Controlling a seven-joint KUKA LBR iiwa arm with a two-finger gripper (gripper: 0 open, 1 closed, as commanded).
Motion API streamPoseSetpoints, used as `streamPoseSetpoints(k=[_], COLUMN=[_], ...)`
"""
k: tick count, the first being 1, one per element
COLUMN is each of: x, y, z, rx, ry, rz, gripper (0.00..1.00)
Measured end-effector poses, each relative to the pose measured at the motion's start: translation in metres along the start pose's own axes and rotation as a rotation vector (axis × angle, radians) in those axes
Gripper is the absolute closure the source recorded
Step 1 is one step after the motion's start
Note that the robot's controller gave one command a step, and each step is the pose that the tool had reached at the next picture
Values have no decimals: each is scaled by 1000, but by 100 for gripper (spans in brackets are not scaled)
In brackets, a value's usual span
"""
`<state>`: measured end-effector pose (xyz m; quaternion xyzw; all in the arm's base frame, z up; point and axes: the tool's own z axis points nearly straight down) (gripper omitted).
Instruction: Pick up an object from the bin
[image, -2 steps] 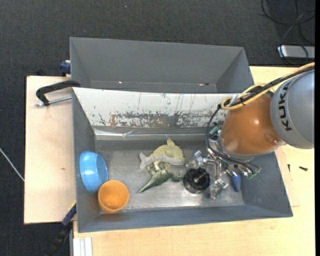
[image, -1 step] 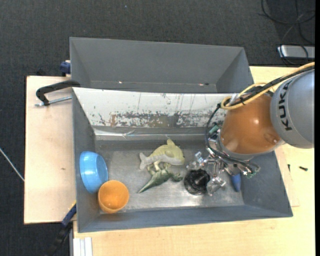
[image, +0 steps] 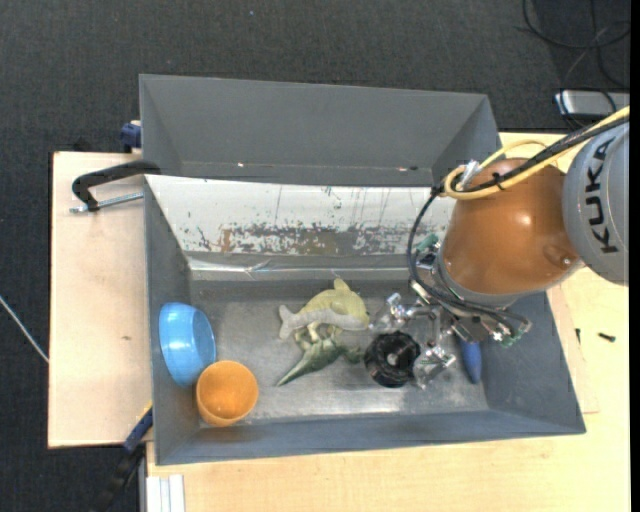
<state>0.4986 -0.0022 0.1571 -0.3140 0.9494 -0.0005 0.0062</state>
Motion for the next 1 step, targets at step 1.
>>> streamPoseSetpoints(k=[1], x=[-13], y=[11], z=[-110], rx=[3], ry=[-2], rz=[4], gripper=[100])
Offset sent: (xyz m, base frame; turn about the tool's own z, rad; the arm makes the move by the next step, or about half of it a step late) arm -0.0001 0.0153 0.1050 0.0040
